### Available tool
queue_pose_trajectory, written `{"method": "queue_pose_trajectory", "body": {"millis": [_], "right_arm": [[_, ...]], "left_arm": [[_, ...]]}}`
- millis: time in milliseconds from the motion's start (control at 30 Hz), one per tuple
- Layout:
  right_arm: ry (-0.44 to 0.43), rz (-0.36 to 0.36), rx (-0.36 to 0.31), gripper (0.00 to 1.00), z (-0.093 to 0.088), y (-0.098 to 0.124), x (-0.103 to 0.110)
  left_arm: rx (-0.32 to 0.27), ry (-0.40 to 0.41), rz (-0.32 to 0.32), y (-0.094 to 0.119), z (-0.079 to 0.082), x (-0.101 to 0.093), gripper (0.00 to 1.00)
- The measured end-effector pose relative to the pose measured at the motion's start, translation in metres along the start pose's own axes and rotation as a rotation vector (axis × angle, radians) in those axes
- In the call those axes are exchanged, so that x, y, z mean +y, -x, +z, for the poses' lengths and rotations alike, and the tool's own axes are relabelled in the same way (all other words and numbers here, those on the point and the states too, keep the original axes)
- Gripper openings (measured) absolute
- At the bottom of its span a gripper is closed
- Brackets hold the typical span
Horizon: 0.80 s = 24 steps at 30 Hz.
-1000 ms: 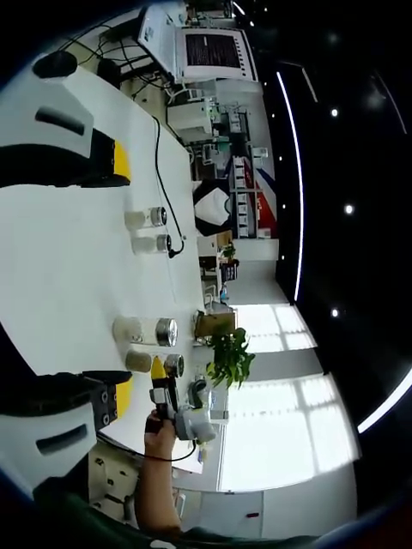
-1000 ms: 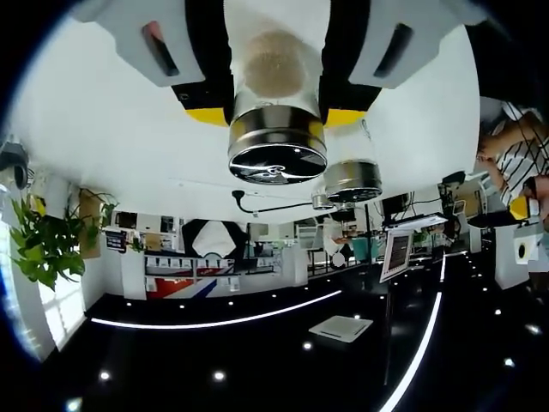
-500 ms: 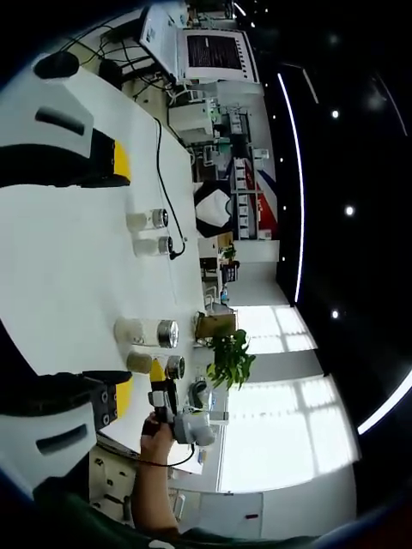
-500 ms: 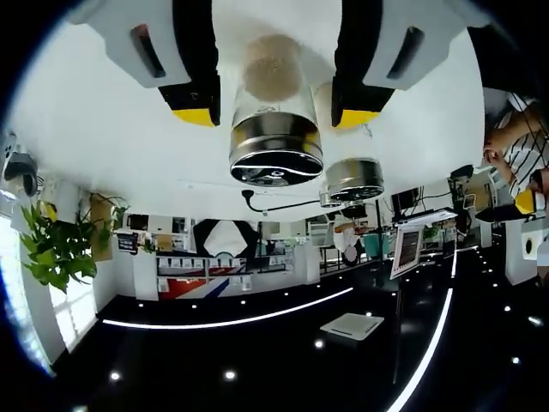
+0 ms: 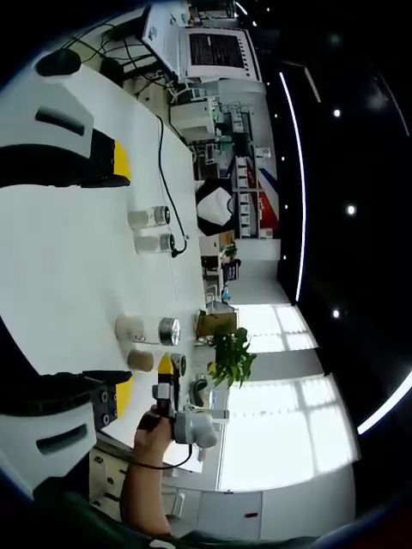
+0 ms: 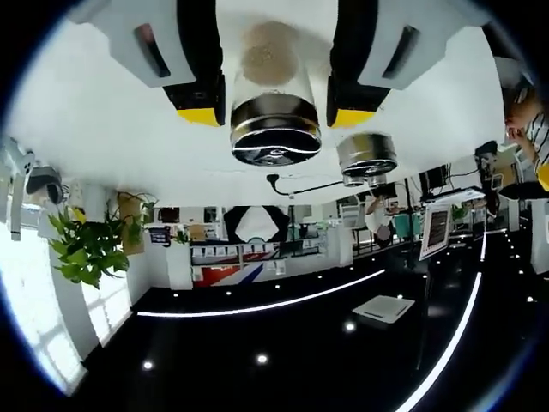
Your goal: Rotate the seasoning bottle until the label or dispensing opening points toward the visible target arrow and the bottle remains upright within the marked orientation range
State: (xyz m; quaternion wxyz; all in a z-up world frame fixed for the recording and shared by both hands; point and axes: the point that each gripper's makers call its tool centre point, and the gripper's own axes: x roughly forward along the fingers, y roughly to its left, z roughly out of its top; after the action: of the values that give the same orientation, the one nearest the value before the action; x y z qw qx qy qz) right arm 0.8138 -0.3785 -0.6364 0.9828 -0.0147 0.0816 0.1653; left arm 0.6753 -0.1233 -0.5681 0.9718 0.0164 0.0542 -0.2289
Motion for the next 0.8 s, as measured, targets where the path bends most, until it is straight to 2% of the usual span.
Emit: {"method": "queue_pose_trajectory", "body": {"millis": [167,233,267,500,800], "right_arm": [[-0.046,-0.021,0.006,0.44,-0.0042,-0.0054,-0.0019],[-0.055,-0.033,0.01,0.4,-0.0057,-0.0053,-0.0047],[-0.063,-0.02,0.004,0.4,-0.0051,-0.0061,-0.0031],[-0.042,-0.038,0.022,0.39,-0.0052,-0.006,-0.0058],[-0.033,-0.036,0.03,0.38,-0.006,-0.006,-0.0062]], "left_arm": [[0.001,-0.006,0.003,0.0017,0.0004,0.0018,0.93],[0.002,-0.006,0.004,0.0022,0.0003,0.0025,0.93],[0.002,-0.009,0.004,0.0024,0.0004,0.0029,0.93],[0.014,-0.017,-0.008,-0.0018,-0.0001,0.0016,0.93],[-0.001,-0.023,-0.013,-0.0035,0.0067,-0.0012,0.93]]}}
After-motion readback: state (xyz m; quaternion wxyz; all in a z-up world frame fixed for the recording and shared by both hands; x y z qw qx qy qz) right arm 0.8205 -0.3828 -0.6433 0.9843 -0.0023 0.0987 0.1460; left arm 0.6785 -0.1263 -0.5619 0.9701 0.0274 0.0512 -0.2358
